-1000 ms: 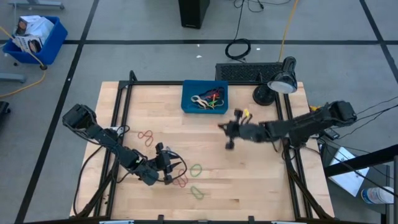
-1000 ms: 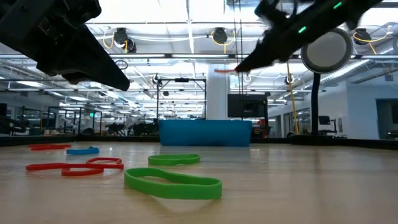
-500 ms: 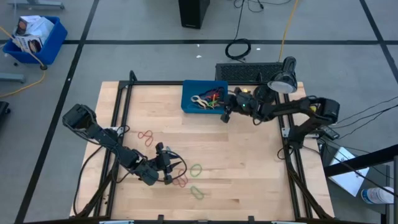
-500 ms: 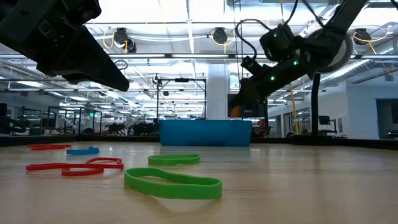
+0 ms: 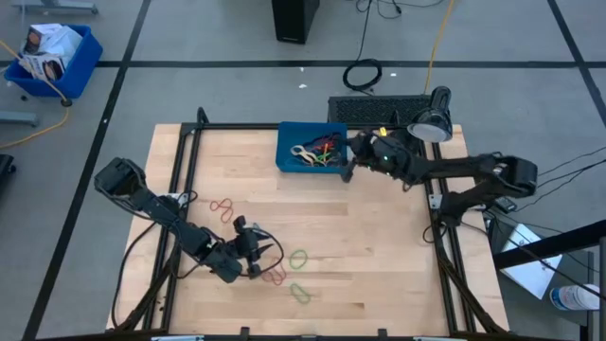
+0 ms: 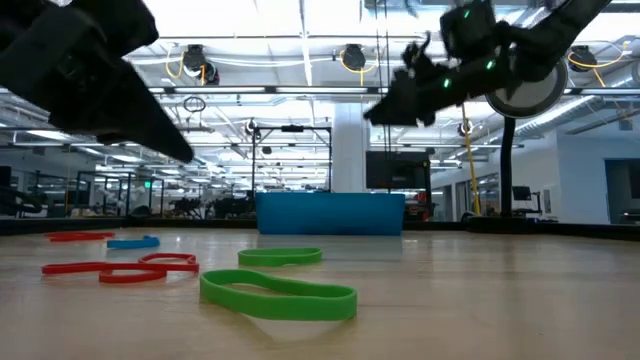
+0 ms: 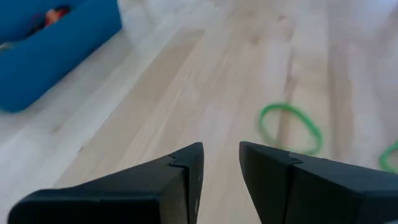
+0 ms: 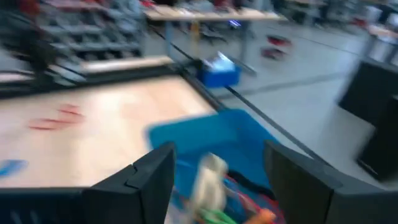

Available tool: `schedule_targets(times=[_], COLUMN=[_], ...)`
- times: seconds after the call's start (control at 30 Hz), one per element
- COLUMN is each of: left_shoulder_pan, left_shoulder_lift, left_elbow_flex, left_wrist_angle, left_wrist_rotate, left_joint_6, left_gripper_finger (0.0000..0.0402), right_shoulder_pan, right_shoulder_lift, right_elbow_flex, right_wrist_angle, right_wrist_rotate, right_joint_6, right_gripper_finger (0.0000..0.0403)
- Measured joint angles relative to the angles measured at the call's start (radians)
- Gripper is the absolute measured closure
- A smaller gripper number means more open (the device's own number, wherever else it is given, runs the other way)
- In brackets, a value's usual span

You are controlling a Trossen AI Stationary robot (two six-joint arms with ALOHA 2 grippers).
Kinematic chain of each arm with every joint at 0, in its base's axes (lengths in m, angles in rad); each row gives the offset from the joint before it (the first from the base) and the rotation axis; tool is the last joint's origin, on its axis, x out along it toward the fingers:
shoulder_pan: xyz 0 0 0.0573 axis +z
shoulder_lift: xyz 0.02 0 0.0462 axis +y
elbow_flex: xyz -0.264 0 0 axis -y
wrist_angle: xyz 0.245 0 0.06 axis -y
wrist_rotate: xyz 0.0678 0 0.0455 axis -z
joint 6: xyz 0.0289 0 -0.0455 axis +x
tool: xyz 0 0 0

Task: Pick and place rubber bands into bin
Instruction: Put the red rubber band into the blue bin

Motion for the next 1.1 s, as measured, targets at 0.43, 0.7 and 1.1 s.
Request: schedule_targets(times=[0.43, 0.7, 1.1], left_shoulder_pan=[-0.005, -0.027, 0.172], left_shoulder_lift=[-0.059, -0.059, -0.151], left_elbow_flex=[0.096, 0.024, -0.164], left_wrist_angle=[-0.882, -0.955, -0.879], left_wrist_rotate=[0.204, 0.237, 0.267], left_joint_6=[-0.736, -0.956, -1.034], left_gripper_finger=[0.0291, 0.0288, 0.0106], right_shoulder_pan=[0.505, 0.723, 0.713], right_shoulder_lift=[-0.070, -0.029, -0.030], right_elbow_flex=[-0.204, -0.413, -0.496], right_wrist_angle=[0.041, 0.284, 0.412], right_wrist_rotate=[-0.031, 0.202, 0.297], right_joint_6=[0.095, 0.231, 0.206], right_gripper_finger=[0.0214, 0.0235, 0.0241])
